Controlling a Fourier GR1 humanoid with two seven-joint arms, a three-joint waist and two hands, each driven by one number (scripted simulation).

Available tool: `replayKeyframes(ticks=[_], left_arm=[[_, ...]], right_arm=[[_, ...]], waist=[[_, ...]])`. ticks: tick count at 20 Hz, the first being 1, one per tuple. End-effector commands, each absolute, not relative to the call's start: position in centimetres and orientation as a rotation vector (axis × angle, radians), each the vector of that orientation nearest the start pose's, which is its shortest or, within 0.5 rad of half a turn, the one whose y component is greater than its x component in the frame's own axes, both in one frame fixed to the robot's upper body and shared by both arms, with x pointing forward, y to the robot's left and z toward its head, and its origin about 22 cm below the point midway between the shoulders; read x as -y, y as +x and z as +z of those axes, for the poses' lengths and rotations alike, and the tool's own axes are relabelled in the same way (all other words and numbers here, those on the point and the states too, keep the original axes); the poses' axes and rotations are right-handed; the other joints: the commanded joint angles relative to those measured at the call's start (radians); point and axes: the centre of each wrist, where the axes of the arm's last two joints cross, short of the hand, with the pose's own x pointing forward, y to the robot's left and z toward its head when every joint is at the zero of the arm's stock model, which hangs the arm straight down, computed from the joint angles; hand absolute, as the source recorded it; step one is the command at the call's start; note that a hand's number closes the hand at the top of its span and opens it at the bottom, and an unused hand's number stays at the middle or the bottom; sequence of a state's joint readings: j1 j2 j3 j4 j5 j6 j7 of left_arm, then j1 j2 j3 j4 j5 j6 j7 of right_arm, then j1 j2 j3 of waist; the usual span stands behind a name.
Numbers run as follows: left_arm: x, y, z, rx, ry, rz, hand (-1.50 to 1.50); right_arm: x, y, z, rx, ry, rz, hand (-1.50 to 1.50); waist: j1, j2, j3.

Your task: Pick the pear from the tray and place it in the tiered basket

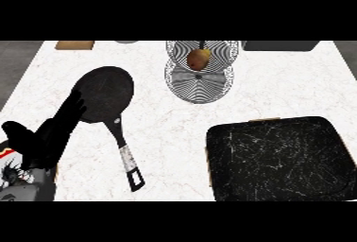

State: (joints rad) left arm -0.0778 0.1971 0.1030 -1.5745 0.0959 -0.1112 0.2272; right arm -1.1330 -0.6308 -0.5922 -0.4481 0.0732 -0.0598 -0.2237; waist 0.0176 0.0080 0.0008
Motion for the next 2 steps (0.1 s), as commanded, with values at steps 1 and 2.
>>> replayKeyframes(ticks=[1,2], left_arm=[[-29.2,26.9,3.7,1.416,0.059,-0.091,0.00],[-30.0,26.4,4.9,1.426,0.077,-0.110,0.00]], right_arm=[[43.8,41.4,24.8,1.907,-0.462,-0.266,-1.50],[44.2,41.1,23.7,1.915,-0.480,-0.250,-1.50]], waist=[[-0.002,-0.001,0.000],[0.003,-0.001,0.000]])
